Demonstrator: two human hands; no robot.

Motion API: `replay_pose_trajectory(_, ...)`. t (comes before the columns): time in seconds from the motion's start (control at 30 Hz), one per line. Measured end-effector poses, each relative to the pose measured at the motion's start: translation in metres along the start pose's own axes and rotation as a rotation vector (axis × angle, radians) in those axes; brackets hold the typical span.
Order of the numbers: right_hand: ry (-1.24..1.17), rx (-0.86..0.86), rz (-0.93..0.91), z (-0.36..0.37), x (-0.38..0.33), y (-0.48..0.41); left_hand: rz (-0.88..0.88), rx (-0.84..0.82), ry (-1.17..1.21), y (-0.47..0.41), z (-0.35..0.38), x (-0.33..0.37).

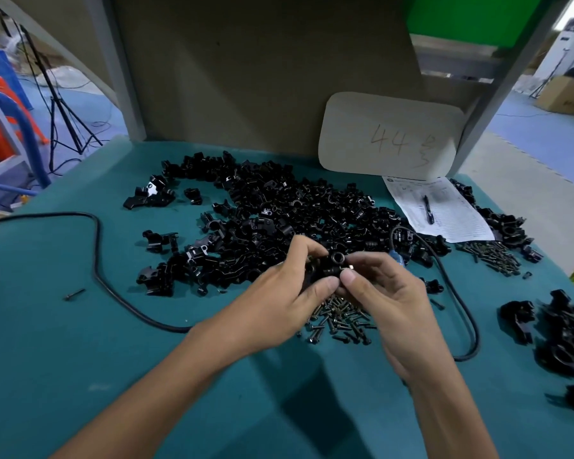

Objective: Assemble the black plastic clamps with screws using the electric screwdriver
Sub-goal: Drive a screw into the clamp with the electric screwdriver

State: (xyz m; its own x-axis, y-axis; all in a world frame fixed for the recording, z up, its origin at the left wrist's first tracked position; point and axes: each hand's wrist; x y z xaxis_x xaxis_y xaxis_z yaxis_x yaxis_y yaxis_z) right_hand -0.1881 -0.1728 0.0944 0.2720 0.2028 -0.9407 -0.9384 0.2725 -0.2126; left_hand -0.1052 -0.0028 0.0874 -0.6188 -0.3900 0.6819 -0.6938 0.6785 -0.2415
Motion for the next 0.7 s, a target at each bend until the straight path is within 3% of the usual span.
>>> replay_pose_trajectory(0.27,-0.007,-0.018,-0.128,0.013,-0.033,0.007,0.049,0.213,0.156,0.006,-0.023,0.027)
replay_pose_trajectory(0.7,0.138,-0.003,-0.269,0.026,-0.049,0.016,0.096,0.254,0.227,0.013,-0.036,0.043)
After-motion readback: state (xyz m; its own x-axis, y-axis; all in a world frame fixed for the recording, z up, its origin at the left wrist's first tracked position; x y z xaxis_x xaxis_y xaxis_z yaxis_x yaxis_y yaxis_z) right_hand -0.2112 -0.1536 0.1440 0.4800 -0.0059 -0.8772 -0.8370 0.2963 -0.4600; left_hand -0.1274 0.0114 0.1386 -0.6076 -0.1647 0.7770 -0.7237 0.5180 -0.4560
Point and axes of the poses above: each hand's wrist, its own y-axis away from the middle knuckle, its own z-axis out of the palm, x = y × z, and after that the axes turned 10 degrees about -y, right-handed
